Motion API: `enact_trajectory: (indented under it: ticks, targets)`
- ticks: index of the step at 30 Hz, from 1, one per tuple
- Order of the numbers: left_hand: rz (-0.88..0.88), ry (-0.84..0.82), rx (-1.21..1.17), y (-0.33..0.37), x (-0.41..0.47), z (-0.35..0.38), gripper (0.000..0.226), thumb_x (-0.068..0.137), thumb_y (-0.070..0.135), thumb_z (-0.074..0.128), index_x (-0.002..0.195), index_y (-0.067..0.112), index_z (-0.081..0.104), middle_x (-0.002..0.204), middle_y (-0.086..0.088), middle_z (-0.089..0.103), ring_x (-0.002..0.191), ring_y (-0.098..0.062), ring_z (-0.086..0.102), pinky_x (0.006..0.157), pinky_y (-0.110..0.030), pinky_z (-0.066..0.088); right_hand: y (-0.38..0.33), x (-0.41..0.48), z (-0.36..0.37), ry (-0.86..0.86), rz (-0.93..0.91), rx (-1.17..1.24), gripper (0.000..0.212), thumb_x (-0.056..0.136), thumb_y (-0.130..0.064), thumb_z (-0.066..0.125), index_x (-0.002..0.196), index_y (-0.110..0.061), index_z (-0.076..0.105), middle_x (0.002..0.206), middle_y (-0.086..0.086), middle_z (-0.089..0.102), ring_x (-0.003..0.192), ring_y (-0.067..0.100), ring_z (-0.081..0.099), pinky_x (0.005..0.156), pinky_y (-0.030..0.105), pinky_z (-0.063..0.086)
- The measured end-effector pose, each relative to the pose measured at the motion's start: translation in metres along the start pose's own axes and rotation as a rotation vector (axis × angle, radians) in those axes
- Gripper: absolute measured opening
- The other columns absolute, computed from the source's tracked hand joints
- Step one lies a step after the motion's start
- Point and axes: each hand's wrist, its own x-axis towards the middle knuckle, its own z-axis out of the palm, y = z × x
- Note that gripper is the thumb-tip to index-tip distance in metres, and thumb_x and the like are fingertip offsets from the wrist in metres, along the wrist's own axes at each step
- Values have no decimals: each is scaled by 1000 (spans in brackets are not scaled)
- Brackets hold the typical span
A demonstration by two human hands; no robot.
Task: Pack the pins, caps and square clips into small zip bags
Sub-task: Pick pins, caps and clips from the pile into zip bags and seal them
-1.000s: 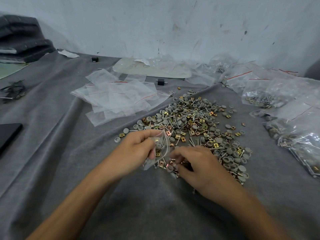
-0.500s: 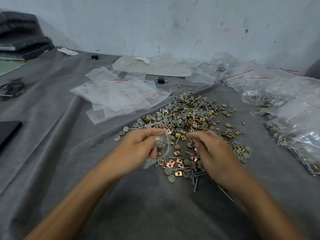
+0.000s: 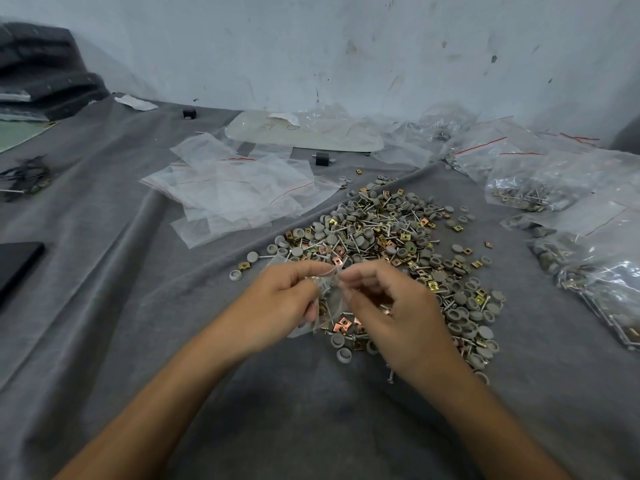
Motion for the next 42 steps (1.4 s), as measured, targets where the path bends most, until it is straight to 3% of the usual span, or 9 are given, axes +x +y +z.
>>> enact_trajectory:
  ticks: [3,7,15,21,24,27,31,35,42]
  targets:
    - [16,23,-19,-2,0,-3,42,99,1,44,104,35,69,56,3,58,52,-8,46,48,-17,38,4,3,-10,12,68,-50,17,94,-14,68,103,-28,69,92,-15,69,89,8,67,73,26,57]
    - [26,39,-25,-5,0,-6,43,99,3,45,109,36,70,57,3,60,47,-5,45,46,-15,37,9,1,-14,-169,18,-446,6,94,-32,66,98,-30,70,90,-18,61,91,2,52,82,31,48]
    - [29,23,-25,-4,-1,-7,45,100,6,46,103,44,71,59,2,61,50,-6,46,47,-16,39,8,-1,-2,-256,66,-668,30,89,-61,54,94,-34,63,88,-16,54,90,8,41,86,30,38]
    - [22,14,-3,-2,-1,-7,42,100,5,45,110,40,66,57,4,60,50,-7,44,46,-16,38,4,0,-6,-383,75,-658,37,89,-63,51,110,-37,69,95,-21,48,100,7,42,97,32,35]
    - [16,20,-6,-1,-1,-7,42,100,5,45,110,39,67,57,4,59,50,-7,45,47,-17,38,2,0,-8,-427,76,-629,29,93,-56,57,114,-40,68,103,-22,46,116,11,45,107,36,31]
    - [8,23,-12,-1,0,-6,41,101,4,45,112,37,66,57,4,59,50,-8,45,47,-17,38,3,-3,-8,-429,52,-566,18,94,-50,62,107,-39,69,93,-28,42,116,3,41,111,34,26]
    - [14,20,-22,-3,1,-6,41,101,4,45,113,37,66,57,3,59,49,-7,44,46,-18,37,5,-5,-9,-428,39,-507,7,93,-46,64,91,-41,60,87,-28,44,97,-11,23,104,27,20]
    - [21,18,-27,-6,1,-6,43,100,5,46,109,40,70,58,3,59,49,-6,45,46,-16,38,5,-6,-7,-430,8,-505,10,94,-42,62,89,-36,56,90,-22,54,97,-1,41,98,27,27]
    - [48,8,-25,-5,1,-7,60,98,5,46,98,60,71,57,3,61,52,-6,48,49,-15,39,3,2,-15,-153,108,-53,10,96,-21,67,96,-31,67,89,-14,67,79,6,63,66,18,48]
